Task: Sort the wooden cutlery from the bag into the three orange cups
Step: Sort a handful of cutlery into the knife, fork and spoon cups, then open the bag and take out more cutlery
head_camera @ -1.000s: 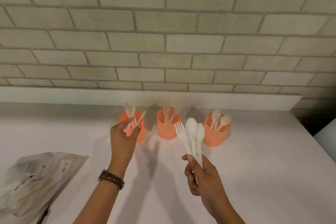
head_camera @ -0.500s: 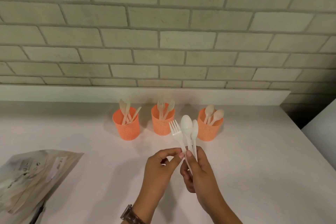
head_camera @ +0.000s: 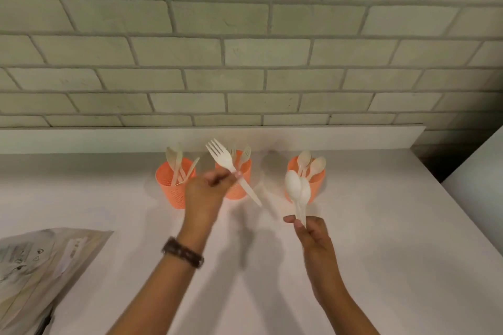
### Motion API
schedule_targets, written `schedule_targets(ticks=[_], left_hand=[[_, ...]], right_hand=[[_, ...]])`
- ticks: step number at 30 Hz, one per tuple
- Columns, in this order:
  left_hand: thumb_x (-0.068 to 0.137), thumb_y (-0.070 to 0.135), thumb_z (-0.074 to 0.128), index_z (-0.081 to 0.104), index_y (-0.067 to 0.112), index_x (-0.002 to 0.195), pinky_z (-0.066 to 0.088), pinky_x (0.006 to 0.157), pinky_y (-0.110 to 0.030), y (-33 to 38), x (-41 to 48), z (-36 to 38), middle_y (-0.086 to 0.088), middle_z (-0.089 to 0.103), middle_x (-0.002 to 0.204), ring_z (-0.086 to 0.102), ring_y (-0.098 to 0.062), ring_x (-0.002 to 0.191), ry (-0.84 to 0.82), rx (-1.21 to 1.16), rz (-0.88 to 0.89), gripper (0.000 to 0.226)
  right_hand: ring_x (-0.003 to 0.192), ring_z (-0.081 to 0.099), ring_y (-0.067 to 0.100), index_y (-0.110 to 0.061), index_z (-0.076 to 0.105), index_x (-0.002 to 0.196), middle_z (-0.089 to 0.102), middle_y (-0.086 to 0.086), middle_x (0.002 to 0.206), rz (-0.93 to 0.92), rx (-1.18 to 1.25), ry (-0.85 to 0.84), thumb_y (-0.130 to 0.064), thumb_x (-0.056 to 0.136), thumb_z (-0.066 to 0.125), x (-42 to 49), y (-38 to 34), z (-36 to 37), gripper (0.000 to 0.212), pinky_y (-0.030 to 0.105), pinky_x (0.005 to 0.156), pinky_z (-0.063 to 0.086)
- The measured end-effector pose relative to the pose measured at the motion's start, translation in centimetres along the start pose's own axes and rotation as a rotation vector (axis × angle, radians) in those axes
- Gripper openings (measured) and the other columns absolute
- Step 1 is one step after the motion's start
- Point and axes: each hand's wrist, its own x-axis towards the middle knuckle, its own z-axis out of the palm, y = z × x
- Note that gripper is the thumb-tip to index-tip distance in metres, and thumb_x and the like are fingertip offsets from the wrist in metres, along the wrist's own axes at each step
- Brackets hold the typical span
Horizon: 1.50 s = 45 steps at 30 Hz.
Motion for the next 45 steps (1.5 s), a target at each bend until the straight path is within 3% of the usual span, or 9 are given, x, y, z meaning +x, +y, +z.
schedule_targets(ticks=[6,9,14,21,24,31,34,40,45], left_hand=[[0.076,0.017,0.075,0.071,0.002,0.089,0.038,0.059,0.0,0.0,8.6,0.7,0.002,0.065,0.085,0.057,-0.007,0.073,0.189,0.188,0.102,0.021],[0.074,0.019,0.077,0.071,0.006,0.097,0.042,0.078,-0.017,-2.5,10.1,1.7,0.0,0.064,0.092,0.059,-0.016,0.088,0.076,0.29,-0.054,0.027],[0.077,0.024,0.074,0.064,0.004,0.114,0.038,0.088,-0.022,-4.2,8.8,1.4,-0.008,0.065,0.118,0.059,-0.024,0.111,0.069,0.348,-0.055,0.044],[0.086,0.021,0.065,0.069,0.021,0.09,0.037,0.052,-0.003,-3.4,1.2,1.2,0.014,0.064,0.082,0.05,0.004,0.053,-0.045,0.248,0.038,0.006],[0.085,0.023,0.066,0.07,0.022,0.089,0.04,0.059,0.0,-3.7,-1.3,1.2,0.015,0.067,0.088,0.054,0.008,0.057,-0.064,0.187,-0.001,0.006],[0.084,0.026,0.066,0.072,0.028,0.09,0.042,0.066,-0.009,-4.2,-3.9,-0.9,0.021,0.07,0.082,0.061,-0.002,0.074,-0.006,0.186,-0.065,0.008],[0.084,0.026,0.066,0.07,0.034,0.082,0.041,0.059,-0.002,-4.2,-4.5,-3.0,0.034,0.066,0.073,0.057,0.005,0.063,0.053,0.21,-0.052,0.009],[0.085,0.028,0.064,0.072,0.032,0.085,0.045,0.066,-0.015,-4.6,-6.7,-9.7,0.012,0.072,0.085,0.059,-0.031,0.08,0.118,0.233,-0.071,0.009],[0.086,0.024,0.064,0.072,0.036,0.084,0.039,0.052,-0.007,-6.6,-8.7,-17.6,0.016,0.069,0.071,0.047,-0.008,0.054,0.185,0.254,-0.137,0.014]], right_hand=[[0.095,0.05,-0.012,-0.029,0.064,0.099,0.059,-0.004,0.107,-0.057,-0.105,-0.062,-0.011,0.097,0.045,1.4,0.7,-1.8,0.027,0.005,0.077,0.037],[0.096,0.055,0.012,-0.017,0.063,0.096,0.06,-0.001,0.103,-0.089,-0.209,-0.091,-0.011,0.094,0.05,2.0,1.3,-1.9,0.014,0.015,0.073,0.04],[0.054,0.055,0.003,-0.011,0.065,0.089,0.068,-0.011,0.082,0.025,-0.232,-0.106,-0.009,0.087,0.061,3.0,1.2,-2.0,0.005,0.013,0.059,0.045],[0.041,0.058,-0.001,-0.006,0.06,0.079,0.062,0.01,0.067,-0.128,-0.319,0.077,-0.008,0.085,0.064,9.0,-4.4,-3.4,0.007,0.011,0.049,0.048],[0.039,0.058,0.002,-0.006,0.057,0.079,0.06,0.008,0.068,-0.183,-0.413,0.127,-0.009,0.085,0.065,13.0,-5.5,-3.4,0.01,0.028,0.056,0.052],[0.093,0.064,0.03,0.002,0.067,0.098,0.069,0.017,0.099,-0.111,-0.722,0.135,-0.017,0.078,0.071,15.9,-1.8,-3.6,0.028,0.02,0.07,0.036],[0.085,0.062,0.025,-0.005,0.069,0.099,0.068,0.013,0.097,-0.18,-0.72,0.182,-0.02,0.08,0.07,13.3,-1.6,-3.9,0.025,0.023,0.072,0.037],[0.061,0.055,-0.002,-0.018,0.07,0.077,0.064,-0.012,0.071,-0.271,-0.515,-0.13,-0.017,0.082,0.068,4.4,-0.5,1.6,0.005,0.005,0.059,0.038],[0.053,0.048,0.007,-0.029,0.07,0.07,0.068,-0.009,0.074,-0.166,-0.427,-0.4,-0.019,0.082,0.068,-2.0,1.9,9.3,0.016,0.015,0.057,0.041]])
